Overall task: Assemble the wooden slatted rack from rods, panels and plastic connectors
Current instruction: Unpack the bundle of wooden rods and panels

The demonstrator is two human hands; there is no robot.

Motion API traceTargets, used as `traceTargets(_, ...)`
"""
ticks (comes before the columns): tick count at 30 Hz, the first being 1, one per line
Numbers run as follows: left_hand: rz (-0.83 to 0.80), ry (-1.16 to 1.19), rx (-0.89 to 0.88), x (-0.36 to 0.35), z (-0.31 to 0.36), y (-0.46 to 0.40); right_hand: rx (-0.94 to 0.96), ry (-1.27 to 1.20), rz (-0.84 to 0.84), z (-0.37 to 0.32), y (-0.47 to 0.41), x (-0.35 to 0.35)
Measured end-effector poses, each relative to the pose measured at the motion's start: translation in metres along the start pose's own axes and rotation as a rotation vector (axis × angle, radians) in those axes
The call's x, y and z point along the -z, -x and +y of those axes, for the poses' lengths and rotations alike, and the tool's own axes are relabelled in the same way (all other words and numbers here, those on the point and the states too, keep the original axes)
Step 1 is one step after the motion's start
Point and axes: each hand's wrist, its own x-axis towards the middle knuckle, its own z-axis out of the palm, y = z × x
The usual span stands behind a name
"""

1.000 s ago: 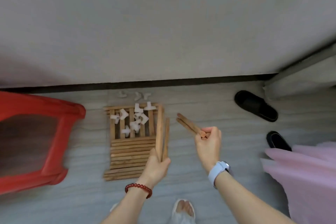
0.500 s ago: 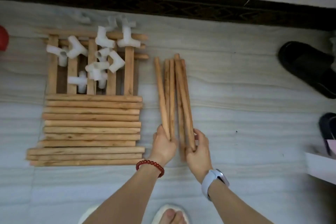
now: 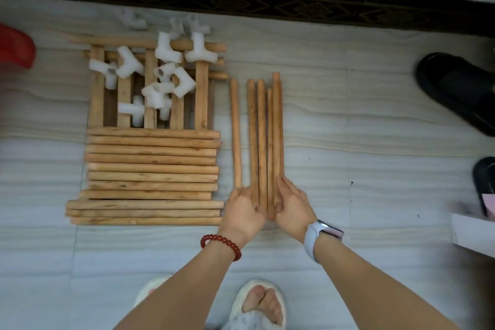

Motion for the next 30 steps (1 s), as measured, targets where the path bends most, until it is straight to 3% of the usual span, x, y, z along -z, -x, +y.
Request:
traceTargets(5,-0.002,-0.054,0.1,0.044,-0.008,0.063,-0.182,-0.111,-0.039,-0.035,0.051,0.021)
traceTargets(9,-0.021,0.031,0.185,0.097,-0.003,0.135,-0.233,-0.225,-0.096,-0.081,0.113,0.037)
traceTargets(14,0.133,0.153,0.234,0.199,-0.006,0.257,-0.11,-0.161,-0.26,-0.185,0.219,0.07)
traceTargets(21,0.578,0.416,0.282,0.329,-0.031,0.399,0.149,-0.023,-0.306,-0.357,0.323,0.127)
traceTargets(30,0.723,0.579,0.279,0.442,-0.117,0.511,0.356,0.296,-0.295,-0.559,0.389,0.108)
